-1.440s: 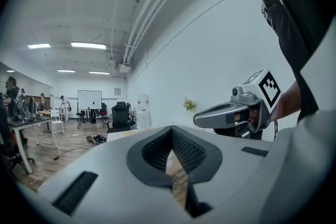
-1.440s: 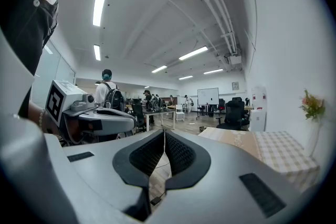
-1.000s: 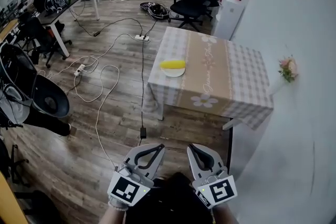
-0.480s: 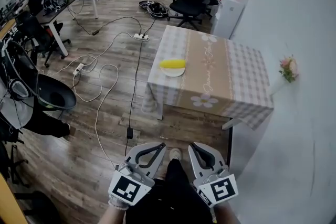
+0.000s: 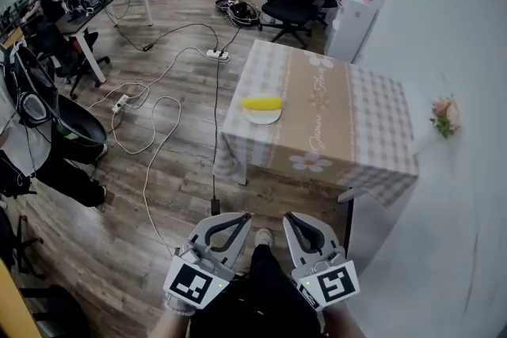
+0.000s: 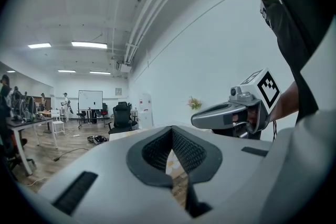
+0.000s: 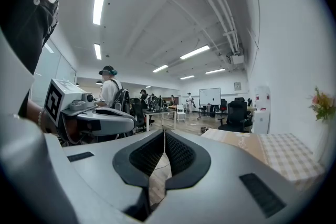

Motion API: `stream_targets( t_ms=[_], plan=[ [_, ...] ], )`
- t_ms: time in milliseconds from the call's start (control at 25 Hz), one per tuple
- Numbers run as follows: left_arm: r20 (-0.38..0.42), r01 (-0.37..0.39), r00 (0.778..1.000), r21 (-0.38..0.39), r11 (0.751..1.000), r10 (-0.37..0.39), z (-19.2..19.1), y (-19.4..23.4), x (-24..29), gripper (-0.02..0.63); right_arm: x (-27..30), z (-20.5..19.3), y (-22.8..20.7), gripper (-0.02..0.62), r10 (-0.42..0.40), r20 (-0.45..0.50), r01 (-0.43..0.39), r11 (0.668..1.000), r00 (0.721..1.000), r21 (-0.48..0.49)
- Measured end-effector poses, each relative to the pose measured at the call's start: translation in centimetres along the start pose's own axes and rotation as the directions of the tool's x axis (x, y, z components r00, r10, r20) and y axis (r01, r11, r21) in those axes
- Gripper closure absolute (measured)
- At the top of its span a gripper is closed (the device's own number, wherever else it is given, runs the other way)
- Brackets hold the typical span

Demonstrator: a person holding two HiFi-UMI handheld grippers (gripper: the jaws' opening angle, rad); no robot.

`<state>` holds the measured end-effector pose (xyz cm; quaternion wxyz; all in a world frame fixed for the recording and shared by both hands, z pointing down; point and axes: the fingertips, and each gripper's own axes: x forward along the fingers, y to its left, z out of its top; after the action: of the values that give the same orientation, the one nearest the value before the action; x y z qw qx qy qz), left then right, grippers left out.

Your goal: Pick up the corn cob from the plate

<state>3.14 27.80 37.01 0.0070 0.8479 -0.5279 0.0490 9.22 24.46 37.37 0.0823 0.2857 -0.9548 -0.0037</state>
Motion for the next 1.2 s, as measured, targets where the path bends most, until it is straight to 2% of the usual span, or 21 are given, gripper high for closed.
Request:
stream_targets(
  t_ms=[320,760,1200],
  plan=[
    [-0.018,-0.037,0.999,-0.013,0.999,0.037,0.2,2.5,4.5,0.594,3.3,0.2,-4.2,0.552,0.040,-0.003,-0.040,0.999,0.999,0.000],
    [-0.022,-0.118,0.993,-0.011,0.993,0.118,1.6,7.3,12.2,0.594,8.8,1.4,-12.2,0.552,0.096,0.009,-0.096,0.995,0.995,-0.016],
    [-0.050,-0.246,0.968,-0.015,0.969,0.245,1.8,11.4,17.1,0.594,12.9,1.0,-18.3,0.552,0.179,-0.009,-0.179,0.984,0.984,-0.019]
  ],
)
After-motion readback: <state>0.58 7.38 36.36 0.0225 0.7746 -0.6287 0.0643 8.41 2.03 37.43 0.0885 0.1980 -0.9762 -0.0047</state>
